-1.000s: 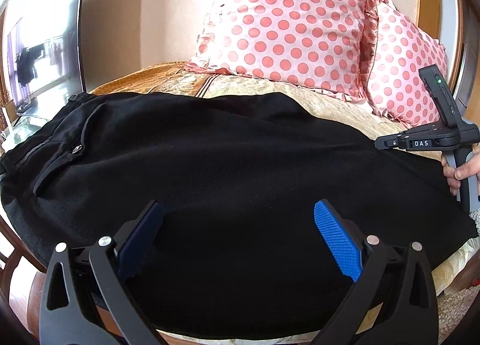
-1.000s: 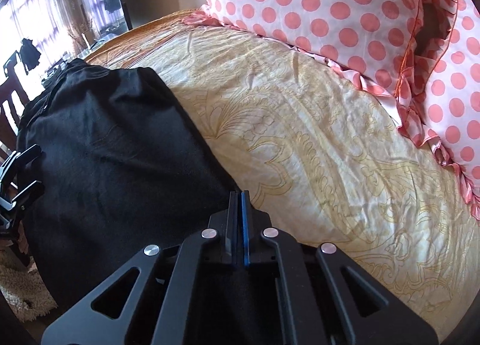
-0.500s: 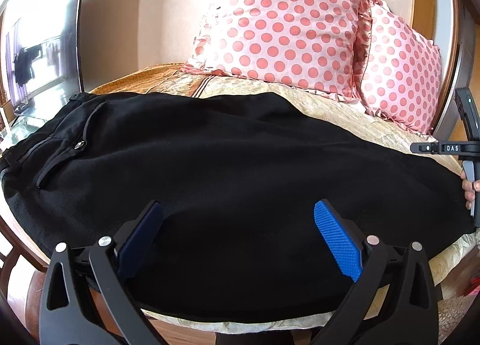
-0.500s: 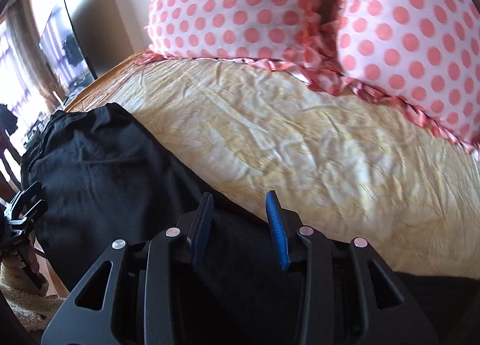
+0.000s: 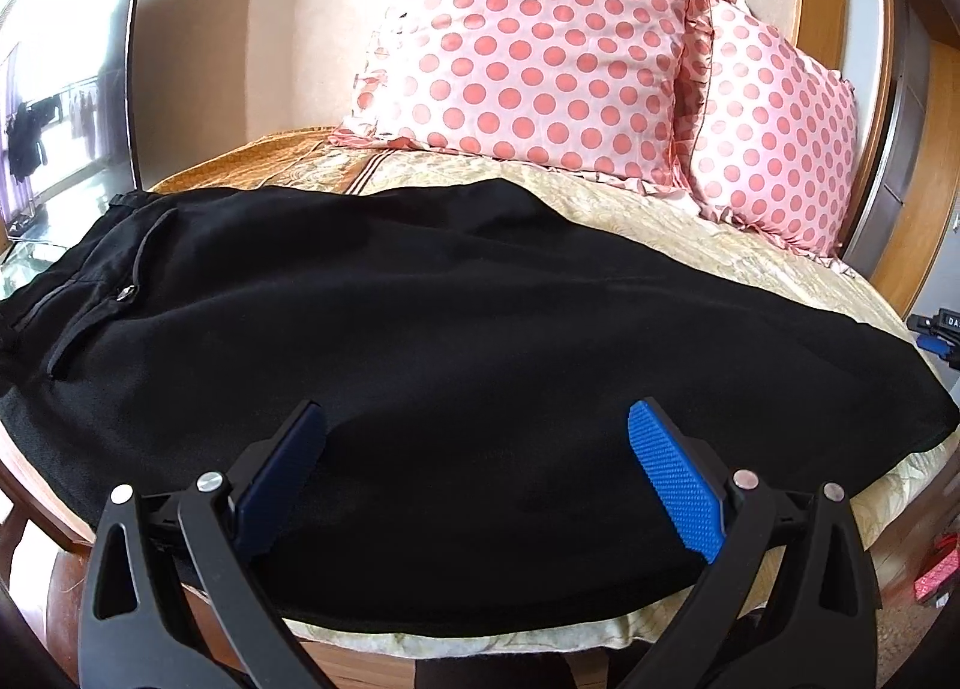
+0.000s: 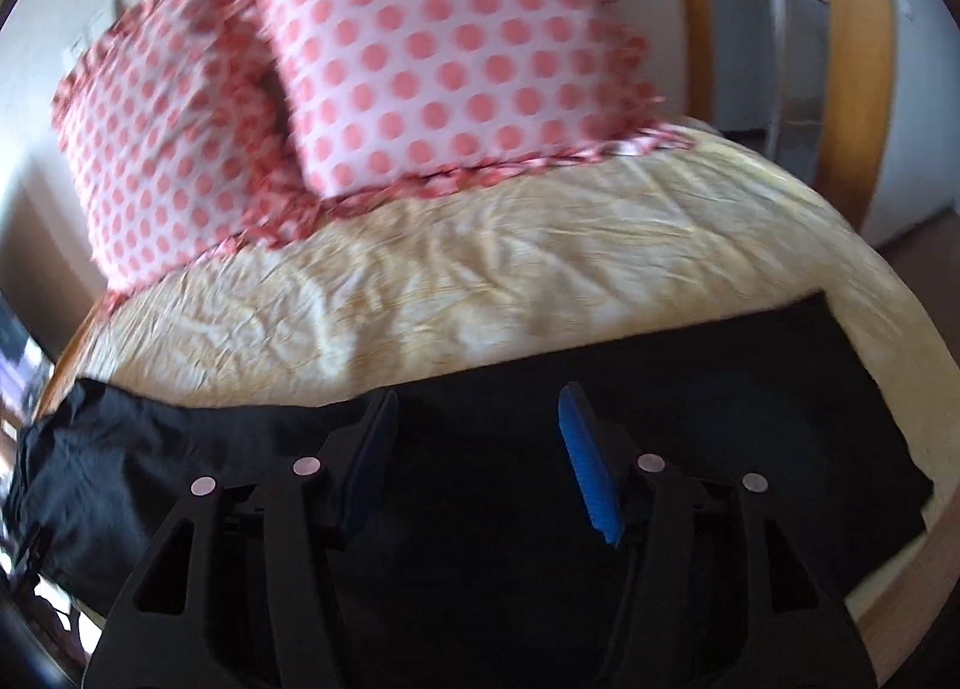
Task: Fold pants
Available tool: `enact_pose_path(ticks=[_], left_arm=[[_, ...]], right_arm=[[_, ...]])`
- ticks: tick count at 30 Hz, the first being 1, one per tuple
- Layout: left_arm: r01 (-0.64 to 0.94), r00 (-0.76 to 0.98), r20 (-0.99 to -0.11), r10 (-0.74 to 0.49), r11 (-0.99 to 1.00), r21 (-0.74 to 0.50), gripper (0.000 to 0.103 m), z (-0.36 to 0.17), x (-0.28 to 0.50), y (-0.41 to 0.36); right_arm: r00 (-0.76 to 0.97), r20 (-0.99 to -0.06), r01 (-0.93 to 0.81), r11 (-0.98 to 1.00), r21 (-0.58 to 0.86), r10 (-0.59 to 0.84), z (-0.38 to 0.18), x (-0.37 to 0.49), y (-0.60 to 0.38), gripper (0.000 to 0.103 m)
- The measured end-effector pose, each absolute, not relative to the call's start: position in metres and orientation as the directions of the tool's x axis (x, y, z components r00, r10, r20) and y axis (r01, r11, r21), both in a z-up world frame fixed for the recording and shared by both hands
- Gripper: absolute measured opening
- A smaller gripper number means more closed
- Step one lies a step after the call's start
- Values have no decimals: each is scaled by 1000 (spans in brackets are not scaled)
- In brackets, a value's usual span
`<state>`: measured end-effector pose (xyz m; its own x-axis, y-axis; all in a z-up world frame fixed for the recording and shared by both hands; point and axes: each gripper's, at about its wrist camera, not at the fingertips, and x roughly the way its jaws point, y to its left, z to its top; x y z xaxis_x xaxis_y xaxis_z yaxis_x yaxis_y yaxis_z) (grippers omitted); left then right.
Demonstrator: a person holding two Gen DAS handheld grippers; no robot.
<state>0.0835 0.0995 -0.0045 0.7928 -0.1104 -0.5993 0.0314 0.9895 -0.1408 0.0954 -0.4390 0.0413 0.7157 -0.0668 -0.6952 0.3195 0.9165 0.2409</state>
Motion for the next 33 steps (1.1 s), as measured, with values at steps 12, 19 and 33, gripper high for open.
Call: enact_pose_path(ticks=[12,19,33], left_arm=[[114,766,-620,-171,985,-132,101,-6,93,74],[145,756,-627,-191,982,-124,101,-6,94,65],[133,748,-640,-175,985,-114,101,-8,93,65]], right_arm=[[707,-693,638,548,541,-139,15,-20,-564,54],[742,-670,592,485,644,-17,3,-24,-557,50],[720,-611,598,741,305,-329,31,21,-542,7]])
